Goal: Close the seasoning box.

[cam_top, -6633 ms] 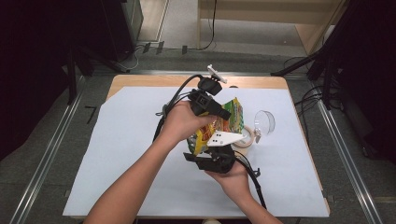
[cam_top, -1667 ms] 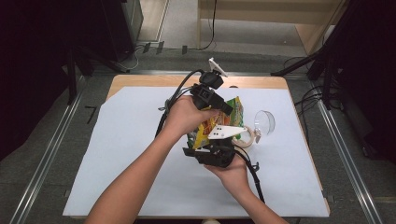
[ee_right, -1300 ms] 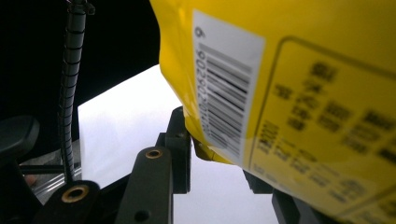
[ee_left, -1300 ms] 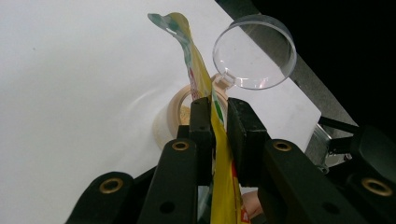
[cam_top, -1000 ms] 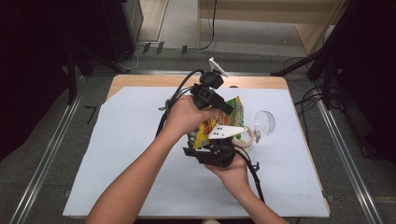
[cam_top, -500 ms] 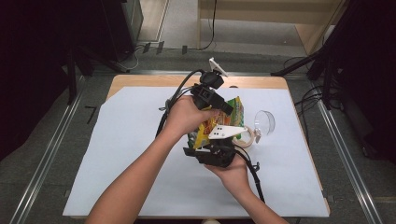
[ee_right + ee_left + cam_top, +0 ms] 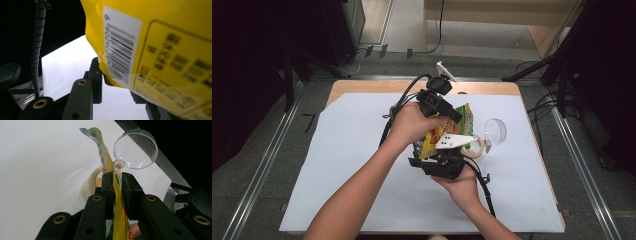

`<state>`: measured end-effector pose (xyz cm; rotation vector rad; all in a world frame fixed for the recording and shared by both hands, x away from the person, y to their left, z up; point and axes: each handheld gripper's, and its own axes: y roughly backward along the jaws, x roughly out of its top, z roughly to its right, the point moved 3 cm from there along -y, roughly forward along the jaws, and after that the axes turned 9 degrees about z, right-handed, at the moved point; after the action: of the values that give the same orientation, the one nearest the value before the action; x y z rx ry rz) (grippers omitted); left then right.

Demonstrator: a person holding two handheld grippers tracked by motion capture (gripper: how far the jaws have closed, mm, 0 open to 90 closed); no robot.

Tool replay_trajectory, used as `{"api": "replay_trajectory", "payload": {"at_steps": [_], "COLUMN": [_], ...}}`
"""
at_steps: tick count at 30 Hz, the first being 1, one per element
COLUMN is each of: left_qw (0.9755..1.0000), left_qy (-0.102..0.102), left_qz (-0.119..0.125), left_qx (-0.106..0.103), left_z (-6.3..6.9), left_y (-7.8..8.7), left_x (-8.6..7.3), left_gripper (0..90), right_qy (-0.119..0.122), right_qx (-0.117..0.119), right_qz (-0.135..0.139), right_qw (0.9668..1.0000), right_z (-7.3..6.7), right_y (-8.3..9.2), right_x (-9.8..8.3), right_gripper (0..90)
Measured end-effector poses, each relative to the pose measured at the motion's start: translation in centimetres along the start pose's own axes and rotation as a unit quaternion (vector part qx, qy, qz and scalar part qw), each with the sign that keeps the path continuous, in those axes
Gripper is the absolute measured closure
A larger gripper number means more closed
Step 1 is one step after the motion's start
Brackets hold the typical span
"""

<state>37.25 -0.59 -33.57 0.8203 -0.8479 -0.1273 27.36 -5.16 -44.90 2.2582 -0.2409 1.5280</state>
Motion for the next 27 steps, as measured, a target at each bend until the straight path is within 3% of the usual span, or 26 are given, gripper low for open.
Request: {"api": "replay_trajectory", "payload": {"at_steps": [27], "left_qw": [1.0000], "left_qy": [0.004], "left_qz": [0.000], "left_qx": [-0.003], "left_z": [-0.13], "left_y": [-0.12], "left_x": [0.05], "left_gripper": [81.2], "right_qy": [-0.001], "right_qx": [0.000], "right_qz": [0.001], "right_qw": [1.0000], "right_z": [-0.01], "right_y": [0.04], "right_x": [0.01], "right_gripper": [68.5]}}
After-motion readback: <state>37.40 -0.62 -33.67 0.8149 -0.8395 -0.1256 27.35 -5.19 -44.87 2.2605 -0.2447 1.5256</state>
